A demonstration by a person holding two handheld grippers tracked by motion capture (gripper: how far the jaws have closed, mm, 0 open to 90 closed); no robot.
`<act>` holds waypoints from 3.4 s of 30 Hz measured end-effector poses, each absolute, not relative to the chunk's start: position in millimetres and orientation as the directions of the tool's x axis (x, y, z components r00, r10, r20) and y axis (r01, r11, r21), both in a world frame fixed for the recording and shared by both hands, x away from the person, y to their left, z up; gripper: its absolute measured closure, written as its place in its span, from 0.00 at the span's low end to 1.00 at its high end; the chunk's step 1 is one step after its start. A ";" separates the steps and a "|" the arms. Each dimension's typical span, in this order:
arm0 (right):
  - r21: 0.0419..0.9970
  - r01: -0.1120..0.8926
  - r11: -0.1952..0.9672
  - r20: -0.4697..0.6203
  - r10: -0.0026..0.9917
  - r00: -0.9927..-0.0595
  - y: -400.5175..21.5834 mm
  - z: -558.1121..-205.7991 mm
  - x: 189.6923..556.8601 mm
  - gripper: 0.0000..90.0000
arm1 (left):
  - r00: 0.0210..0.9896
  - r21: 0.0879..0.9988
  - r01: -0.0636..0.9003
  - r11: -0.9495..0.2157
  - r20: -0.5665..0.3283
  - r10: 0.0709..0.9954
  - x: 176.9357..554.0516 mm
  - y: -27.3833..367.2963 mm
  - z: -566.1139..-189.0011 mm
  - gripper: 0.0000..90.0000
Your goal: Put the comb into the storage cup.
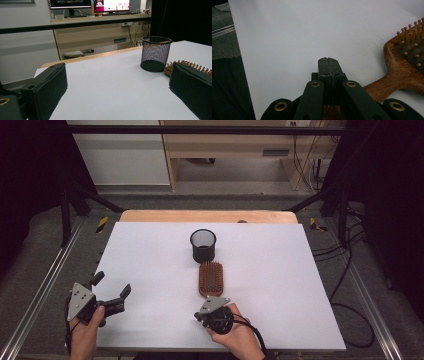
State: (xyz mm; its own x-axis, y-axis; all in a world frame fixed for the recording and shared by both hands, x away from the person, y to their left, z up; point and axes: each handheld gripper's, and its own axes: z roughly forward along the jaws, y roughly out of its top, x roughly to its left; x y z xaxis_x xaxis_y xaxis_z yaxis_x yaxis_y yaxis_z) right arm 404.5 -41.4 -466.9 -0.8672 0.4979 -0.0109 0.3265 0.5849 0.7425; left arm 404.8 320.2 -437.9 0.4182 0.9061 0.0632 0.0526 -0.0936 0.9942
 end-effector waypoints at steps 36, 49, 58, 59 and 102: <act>0.694 0.395 0.602 0.029 0.524 -0.851 -45.4 -470.9 408.1 1.00 | 0.422 0.994 0.052 -0.096 0.066 0.904 404.1 319.2 -437.7 0.02; 0.668 0.421 0.614 0.023 0.548 -0.836 -55.8 -469.5 406.8 1.00 | 0.430 0.995 0.049 -0.090 0.060 0.901 403.3 318.3 -436.7 0.02; 0.656 0.439 0.614 0.014 0.571 -0.821 -69.9 -467.0 407.7 1.00 | 0.429 0.994 0.049 -0.093 0.063 0.901 403.8 318.4 -436.9 0.02; 0.656 0.439 0.614 0.014 0.571 -0.821 -69.9 -467.0 407.7 1.00 | 0.429 0.994 0.049 -0.093 0.063 0.901 403.8 318.4 -436.9 0.02; 0.659 0.504 0.559 0.010 0.663 -0.748 -116.6 -466.1 429.8 1.00 | 0.427 0.994 0.053 -0.095 0.063 0.902 404.2 319.0 -437.4 0.02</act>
State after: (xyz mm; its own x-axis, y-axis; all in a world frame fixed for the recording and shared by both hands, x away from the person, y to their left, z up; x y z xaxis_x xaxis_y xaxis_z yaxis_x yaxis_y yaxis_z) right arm 429.8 -116.6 -466.1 -0.7485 0.6631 0.0096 0.5037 0.5591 0.6586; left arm 404.2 319.0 -437.4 0.4269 0.9021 0.0634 0.0533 -0.0951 0.9940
